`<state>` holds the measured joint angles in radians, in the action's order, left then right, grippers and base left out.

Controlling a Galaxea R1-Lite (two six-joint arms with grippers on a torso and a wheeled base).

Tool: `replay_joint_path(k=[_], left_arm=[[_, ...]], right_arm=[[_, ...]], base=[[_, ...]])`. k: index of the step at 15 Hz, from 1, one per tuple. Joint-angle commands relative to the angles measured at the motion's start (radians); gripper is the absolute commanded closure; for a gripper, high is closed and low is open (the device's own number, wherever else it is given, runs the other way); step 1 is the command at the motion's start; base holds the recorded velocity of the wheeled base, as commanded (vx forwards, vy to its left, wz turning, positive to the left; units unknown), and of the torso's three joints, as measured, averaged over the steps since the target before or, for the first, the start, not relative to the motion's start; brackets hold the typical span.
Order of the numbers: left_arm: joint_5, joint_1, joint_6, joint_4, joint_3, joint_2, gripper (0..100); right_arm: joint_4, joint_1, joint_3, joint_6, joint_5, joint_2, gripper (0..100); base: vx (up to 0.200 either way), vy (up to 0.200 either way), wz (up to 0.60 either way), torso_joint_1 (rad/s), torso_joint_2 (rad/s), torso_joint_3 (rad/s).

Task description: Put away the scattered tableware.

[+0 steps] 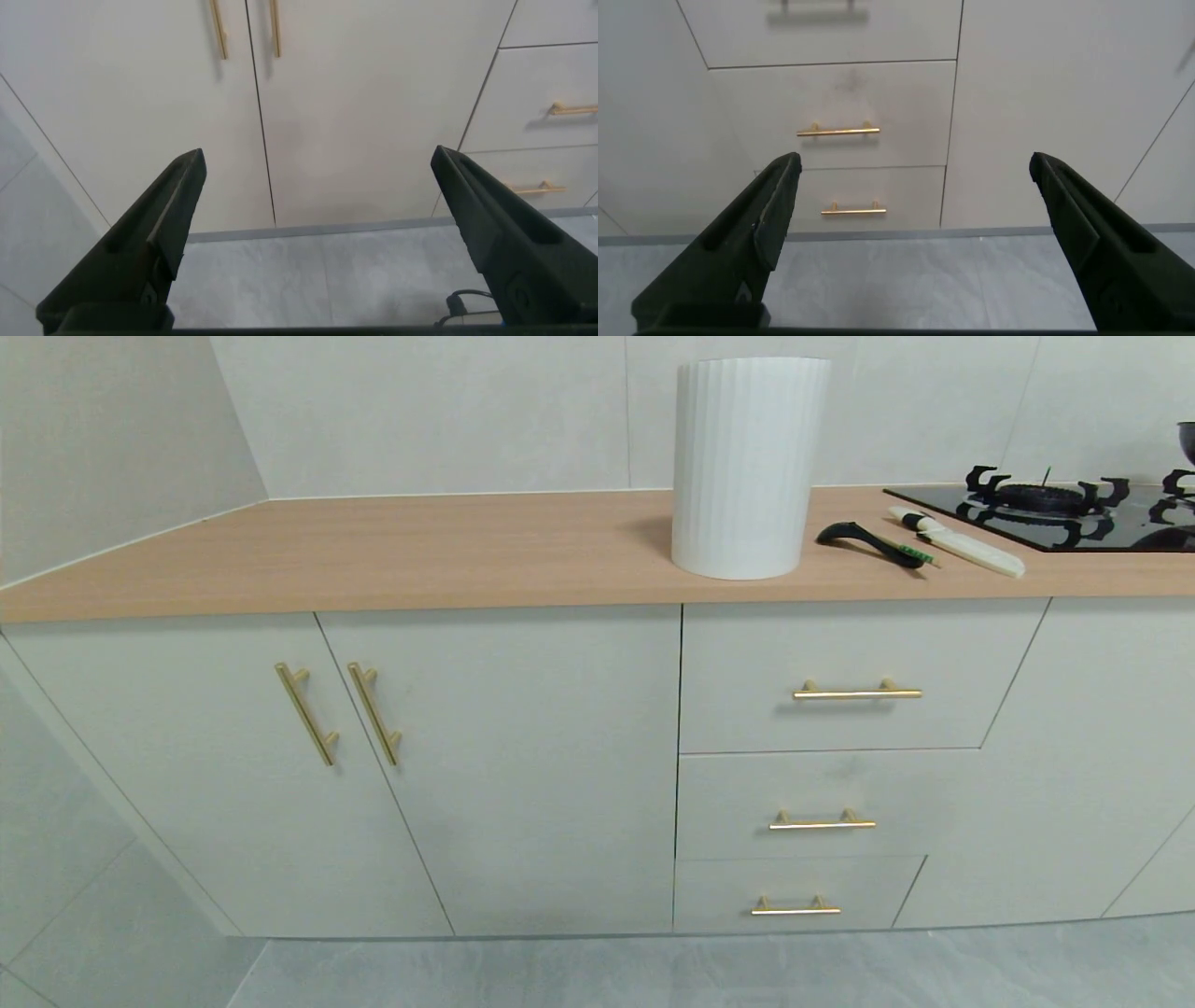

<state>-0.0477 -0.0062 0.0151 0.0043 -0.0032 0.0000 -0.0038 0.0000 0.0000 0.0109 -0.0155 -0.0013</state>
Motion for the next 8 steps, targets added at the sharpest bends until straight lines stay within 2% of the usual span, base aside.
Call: replay_joint_path(k=[1, 5, 6, 8], left_arm=[[0.000, 0.000, 0.000, 0.000, 0.000, 0.002, 0], [0.000, 0.000, 0.000, 0.000, 0.000, 0.002, 0], [0.000, 0.000, 0.000, 0.000, 0.000, 0.002, 0], [0.000, 0.000, 0.000, 0.000, 0.000, 0.002, 0]], right_arm=[[-0.001, 0.000, 0.000, -0.003, 0.000, 0.001, 0], [-0.031, 0.003, -0.057, 0.009, 0.029, 0.015, 0], [0.013, 0.005, -0.057, 0.008, 0.106, 0.069, 0], [0.027, 0.005, -0.071, 0.009, 0.178, 0.185, 0]], base=[[0.000, 0.000, 0.00, 0.000, 0.00, 0.000], [0.000, 0.000, 0.00, 0.000, 0.00, 0.000], [0.000, 0.000, 0.00, 0.000, 0.00, 0.000], [0.000, 0.000, 0.00, 0.000, 0.00, 0.000]])
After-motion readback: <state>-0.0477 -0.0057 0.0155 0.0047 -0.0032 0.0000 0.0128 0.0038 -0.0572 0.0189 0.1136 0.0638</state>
